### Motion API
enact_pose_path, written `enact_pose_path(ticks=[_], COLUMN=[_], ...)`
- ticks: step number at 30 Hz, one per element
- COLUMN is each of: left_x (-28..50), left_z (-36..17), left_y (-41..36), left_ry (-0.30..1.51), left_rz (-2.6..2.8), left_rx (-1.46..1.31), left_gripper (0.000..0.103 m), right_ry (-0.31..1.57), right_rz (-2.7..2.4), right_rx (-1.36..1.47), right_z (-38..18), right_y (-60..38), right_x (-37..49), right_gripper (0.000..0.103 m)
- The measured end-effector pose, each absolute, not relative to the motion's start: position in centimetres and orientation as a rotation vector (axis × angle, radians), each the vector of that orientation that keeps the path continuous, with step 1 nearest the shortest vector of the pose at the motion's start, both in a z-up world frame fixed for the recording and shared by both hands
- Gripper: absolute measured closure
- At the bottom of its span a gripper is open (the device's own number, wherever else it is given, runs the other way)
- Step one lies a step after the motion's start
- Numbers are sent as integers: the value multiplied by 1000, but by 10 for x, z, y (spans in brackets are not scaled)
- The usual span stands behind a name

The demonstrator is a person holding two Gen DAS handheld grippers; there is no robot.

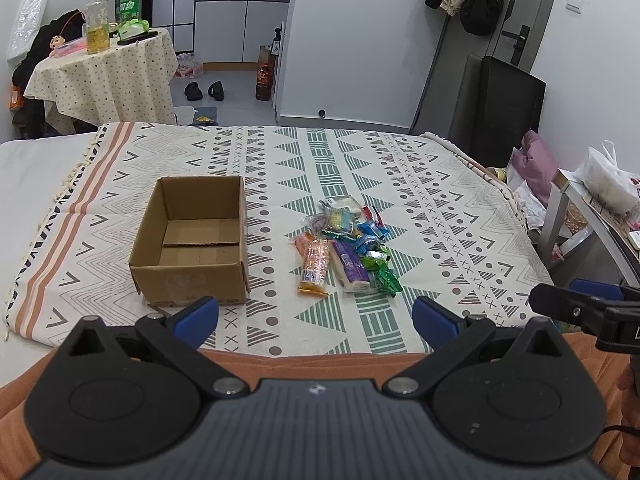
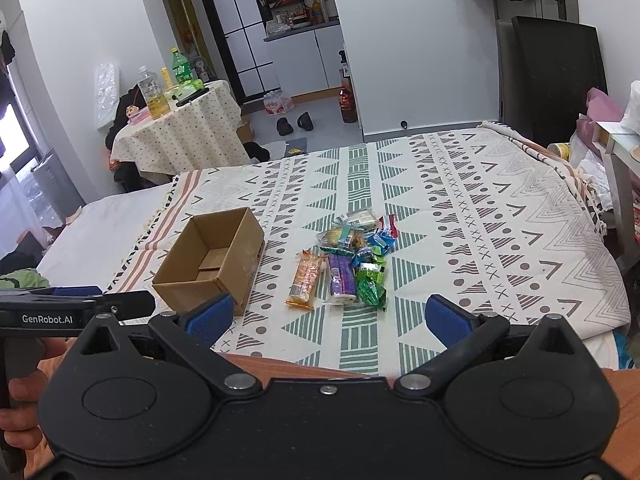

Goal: Organize snacks

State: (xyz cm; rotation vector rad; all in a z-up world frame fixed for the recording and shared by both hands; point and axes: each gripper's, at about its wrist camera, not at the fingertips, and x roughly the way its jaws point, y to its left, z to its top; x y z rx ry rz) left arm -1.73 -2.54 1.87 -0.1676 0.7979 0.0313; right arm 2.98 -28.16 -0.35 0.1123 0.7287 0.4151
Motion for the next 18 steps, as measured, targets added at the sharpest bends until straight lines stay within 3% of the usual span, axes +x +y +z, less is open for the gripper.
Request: enact_pose_path(ticks=[18], left_x=[-23], left_z=[22], left_y=[-24], left_ry=[793], left_rz=[32], left_rx=[-174], left_gripper=[0], right_ry=[728], right_rz=[410], right_rx=[111], right_z=[-3], right_y=[-284], right_x=[28], right_gripper=[0])
